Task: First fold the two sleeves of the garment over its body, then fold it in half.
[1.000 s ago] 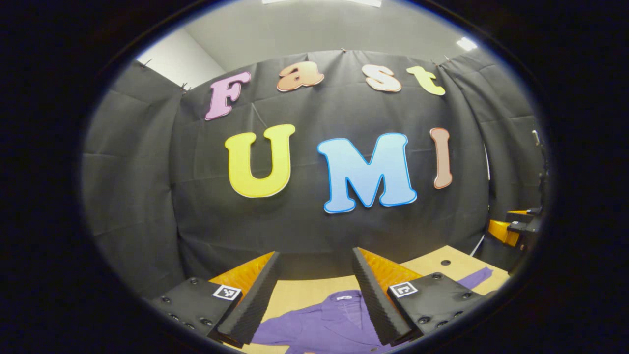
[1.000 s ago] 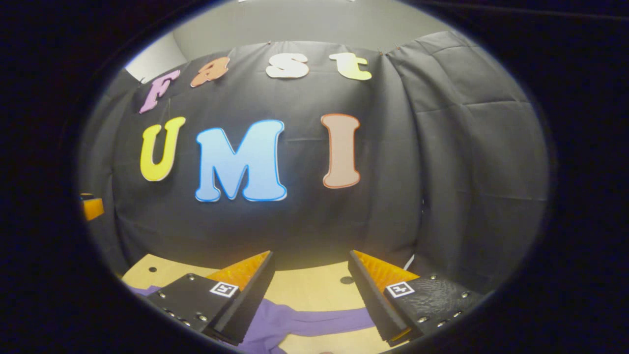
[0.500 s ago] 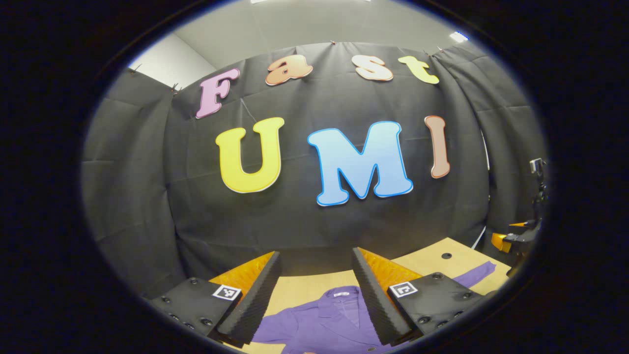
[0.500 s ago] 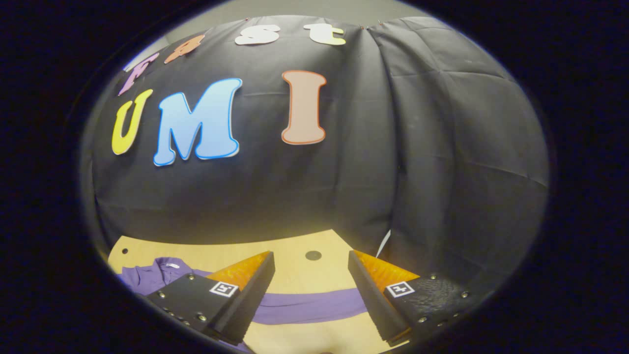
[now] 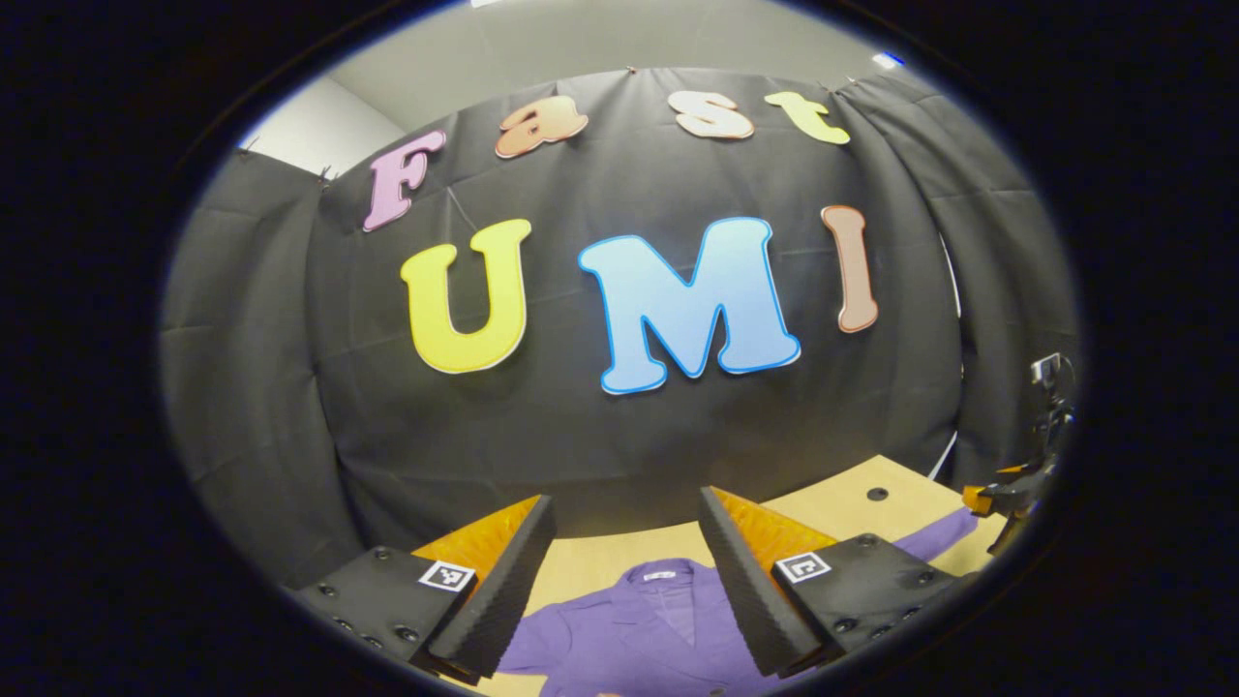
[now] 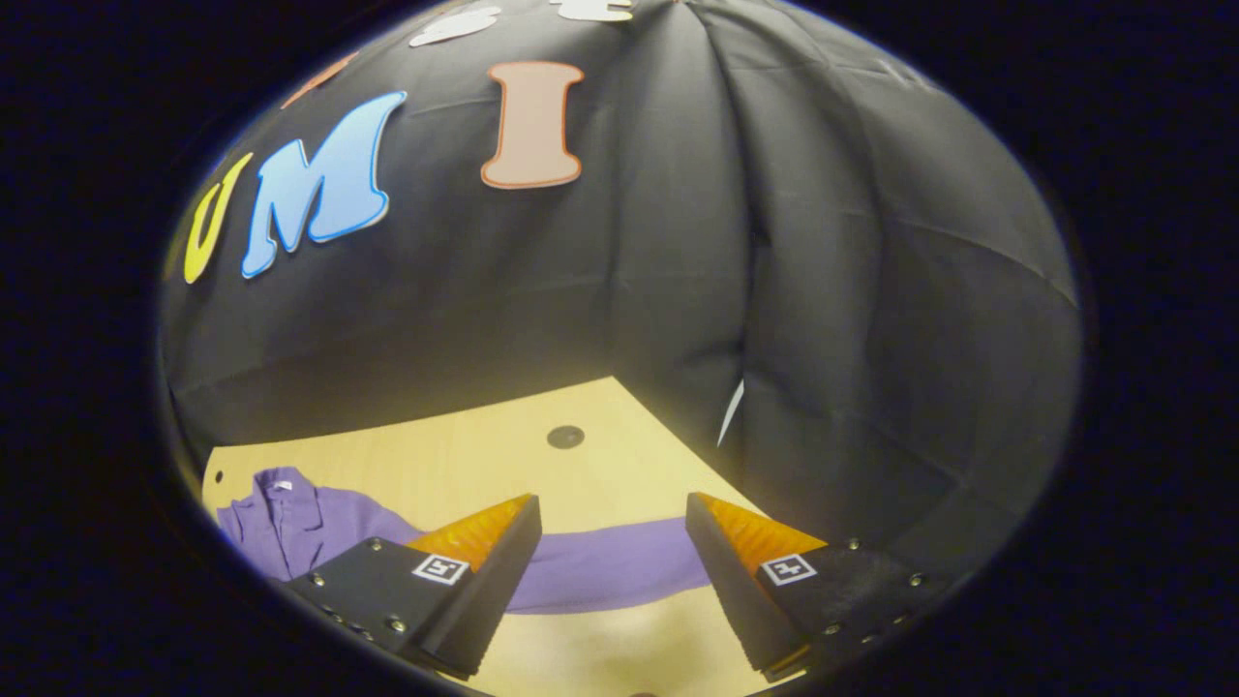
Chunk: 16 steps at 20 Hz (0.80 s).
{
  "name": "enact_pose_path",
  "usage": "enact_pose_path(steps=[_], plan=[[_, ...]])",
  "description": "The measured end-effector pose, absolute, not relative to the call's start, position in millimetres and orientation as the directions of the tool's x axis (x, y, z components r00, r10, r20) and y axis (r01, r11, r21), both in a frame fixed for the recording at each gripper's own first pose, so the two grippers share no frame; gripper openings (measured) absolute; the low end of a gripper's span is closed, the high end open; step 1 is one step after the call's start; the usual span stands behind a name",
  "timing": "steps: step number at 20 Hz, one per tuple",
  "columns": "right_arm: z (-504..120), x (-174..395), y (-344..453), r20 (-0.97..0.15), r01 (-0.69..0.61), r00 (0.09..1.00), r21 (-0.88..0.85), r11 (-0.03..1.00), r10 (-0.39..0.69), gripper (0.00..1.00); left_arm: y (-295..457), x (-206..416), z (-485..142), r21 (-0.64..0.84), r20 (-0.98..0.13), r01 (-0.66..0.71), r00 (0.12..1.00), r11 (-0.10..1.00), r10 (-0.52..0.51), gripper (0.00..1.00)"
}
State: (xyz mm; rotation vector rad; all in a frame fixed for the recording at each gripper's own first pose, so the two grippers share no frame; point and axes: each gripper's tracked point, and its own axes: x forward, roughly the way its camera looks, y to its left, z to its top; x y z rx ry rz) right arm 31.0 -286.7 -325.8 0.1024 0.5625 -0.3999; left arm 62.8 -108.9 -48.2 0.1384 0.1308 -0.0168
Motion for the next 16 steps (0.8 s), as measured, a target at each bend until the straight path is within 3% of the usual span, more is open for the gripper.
enact_pose_path(steps=[5, 6, 7, 8, 9, 16], plan=[[-388, 32, -312, -0.625, 0.422, 0.693, -0.055, 0.905, -0.361, 0.94, -118, 72, -59, 0.158, -0.158, 0.021, 0.987, 0.987, 0.004, 1.0], [-397, 32, -316, -0.636, 0.429, 0.68, -0.058, 0.902, -0.365, 0.98, -120, 73, -61, 0.158, -0.162, 0.02, 0.987, 0.987, 0.006, 1.0], [-405, 32, -320, -0.647, 0.438, 0.667, -0.062, 0.897, -0.37, 0.94, -122, 75, -63, 0.159, -0.168, 0.019, 0.986, 0.987, 0.008, 1.0], [-413, 32, -324, -0.658, 0.445, 0.654, -0.066, 0.893, -0.374, 0.98, -123, 76, -65, 0.159, -0.173, 0.019, 0.985, 0.987, 0.009, 1.0], [-421, 31, -328, -0.668, 0.452, 0.639, -0.075, 0.889, -0.381, 0.94, -125, 77, -68, 0.16, -0.178, 0.018, 0.984, 0.987, 0.011, 1.0], [-458, 23, -337, -0.732, 0.482, 0.558, -0.098, 0.871, -0.391, 0.94, -125, 88, -84, 0.161, -0.214, 0.016, 0.977, 0.987, 0.019, 1.0]])
